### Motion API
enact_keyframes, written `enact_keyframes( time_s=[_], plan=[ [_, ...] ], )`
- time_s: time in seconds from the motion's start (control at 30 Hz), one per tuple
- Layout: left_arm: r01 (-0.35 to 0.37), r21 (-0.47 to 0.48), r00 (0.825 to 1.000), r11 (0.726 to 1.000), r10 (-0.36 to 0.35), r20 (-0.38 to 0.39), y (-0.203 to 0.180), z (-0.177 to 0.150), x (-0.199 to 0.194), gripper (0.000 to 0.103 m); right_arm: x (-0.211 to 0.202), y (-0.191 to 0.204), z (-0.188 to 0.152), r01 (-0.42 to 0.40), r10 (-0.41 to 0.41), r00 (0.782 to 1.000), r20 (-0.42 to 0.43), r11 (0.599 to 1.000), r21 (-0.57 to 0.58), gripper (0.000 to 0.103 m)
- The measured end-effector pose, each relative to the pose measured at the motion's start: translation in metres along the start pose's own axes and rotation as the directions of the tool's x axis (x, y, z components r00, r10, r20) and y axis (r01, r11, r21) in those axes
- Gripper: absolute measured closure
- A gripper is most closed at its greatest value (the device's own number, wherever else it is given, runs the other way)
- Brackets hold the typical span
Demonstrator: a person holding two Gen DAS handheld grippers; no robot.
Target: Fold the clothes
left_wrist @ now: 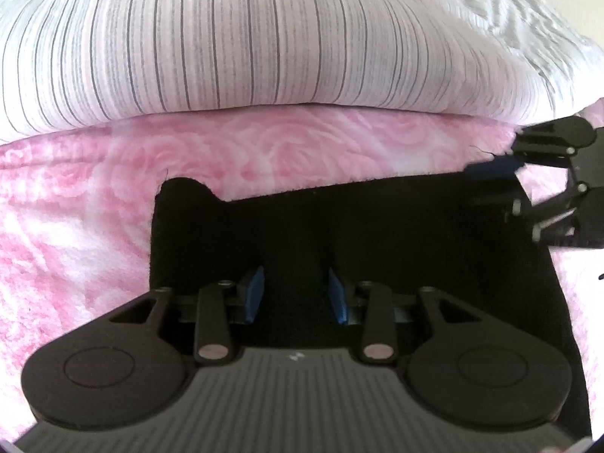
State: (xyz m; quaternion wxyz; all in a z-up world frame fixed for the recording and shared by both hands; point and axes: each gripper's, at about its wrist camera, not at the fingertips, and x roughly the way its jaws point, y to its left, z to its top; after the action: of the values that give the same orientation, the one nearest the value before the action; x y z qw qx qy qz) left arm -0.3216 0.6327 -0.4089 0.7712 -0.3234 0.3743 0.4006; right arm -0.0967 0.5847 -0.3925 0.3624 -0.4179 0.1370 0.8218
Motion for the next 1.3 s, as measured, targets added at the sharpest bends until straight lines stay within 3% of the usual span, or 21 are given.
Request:
enact_keyframes(
  time_s=[0.03, 0.17, 0.2, 0.3, 0.33, 0.43, 0.6, 0.73, 0.8, 0.87, 0.93, 1.0, 1.13, 1.2, 1.3],
  plan=[
    [0.003, 0.005, 1.0, 1.0, -0.003, -0.002, 0.0, 0.001, 0.0, 0.07, 0.004, 0.002, 0.0, -0.008, 0.008, 1.0, -0.013, 1.0, -0.014, 0.042],
    [0.028, 0.007, 1.0, 1.0, -0.028, 0.011, 0.005, -0.003, -0.001, 0.07, 0.02, 0.005, -0.003, -0.051, 0.05, 0.998, -0.032, 0.998, -0.04, 0.042],
    [0.032, 0.004, 0.999, 0.999, -0.032, 0.017, 0.006, -0.004, -0.001, 0.07, 0.022, 0.008, -0.004, -0.056, 0.054, 0.998, -0.033, 0.996, -0.065, 0.052],
    [0.043, -0.005, 0.999, 0.999, -0.043, 0.031, 0.008, -0.006, -0.002, 0.07, 0.022, 0.016, -0.006, -0.058, 0.054, 0.998, -0.036, 0.99, -0.131, 0.097],
    [0.046, -0.01, 0.998, 0.999, -0.046, 0.035, 0.009, -0.007, -0.003, 0.07, 0.021, 0.019, -0.007, -0.055, 0.05, 0.998, -0.038, 0.987, -0.151, 0.1],
    [0.057, -0.033, 0.997, 0.998, -0.056, 0.044, 0.01, -0.009, -0.007, 0.07, 0.016, 0.025, -0.009, -0.031, 0.026, 0.999, -0.024, 0.979, -0.203, 0.101],
    [0.067, -0.046, 0.996, 0.997, -0.064, 0.061, 0.013, -0.015, -0.011, 0.071, 0.001, 0.028, -0.017, 0.108, -0.094, 0.992, 0.086, 0.977, -0.182, 0.101],
    [0.059, -0.057, 0.996, 0.997, -0.054, 0.077, 0.012, -0.018, -0.012, 0.071, 0.007, 0.03, -0.031, 0.242, -0.227, 0.969, 0.101, 0.956, -0.168, 0.101],
    [0.042, -0.058, 0.996, 0.997, -0.037, 0.085, 0.009, -0.017, -0.011, 0.071, 0.025, 0.03, -0.034, 0.248, -0.245, 0.969, 0.037, 0.958, -0.144, 0.101],
    [0.02, -0.061, 0.996, 0.998, -0.014, 0.088, 0.008, -0.015, -0.011, 0.071, 0.03, 0.031, -0.031, 0.298, -0.295, 0.955, 0.044, 0.945, -0.134, 0.097],
    [-0.007, -0.071, 0.996, 0.997, 0.014, 0.093, 0.01, -0.011, -0.011, 0.073, 0.025, 0.02, -0.028, 0.313, -0.312, 0.95, 0.032, 0.949, -0.034, 0.07],
    [-0.034, -0.082, 0.994, 0.996, 0.042, 0.098, 0.011, -0.008, -0.011, 0.077, 0.02, 0.008, -0.025, 0.322, -0.324, 0.946, 0.017, 0.944, 0.075, 0.057],
    [-0.035, -0.193, 0.981, 0.981, 0.07, 0.18, 0.024, -0.007, -0.031, 0.067, -0.005, -0.003, -0.039, 0.309, -0.316, 0.949, -0.006, 0.923, 0.227, 0.049],
    [-0.052, -0.217, 0.979, 0.975, 0.092, 0.182, 0.031, -0.009, -0.036, 0.061, -0.018, -0.009, -0.046, 0.301, -0.31, 0.95, -0.017, 0.905, 0.3, 0.046],
    [-0.106, -0.198, 0.985, 0.975, 0.131, 0.116, 0.036, -0.007, -0.022, 0.061, -0.038, -0.017, -0.058, 0.287, -0.3, 0.953, -0.032, 0.868, 0.406, 0.046]
  ],
)
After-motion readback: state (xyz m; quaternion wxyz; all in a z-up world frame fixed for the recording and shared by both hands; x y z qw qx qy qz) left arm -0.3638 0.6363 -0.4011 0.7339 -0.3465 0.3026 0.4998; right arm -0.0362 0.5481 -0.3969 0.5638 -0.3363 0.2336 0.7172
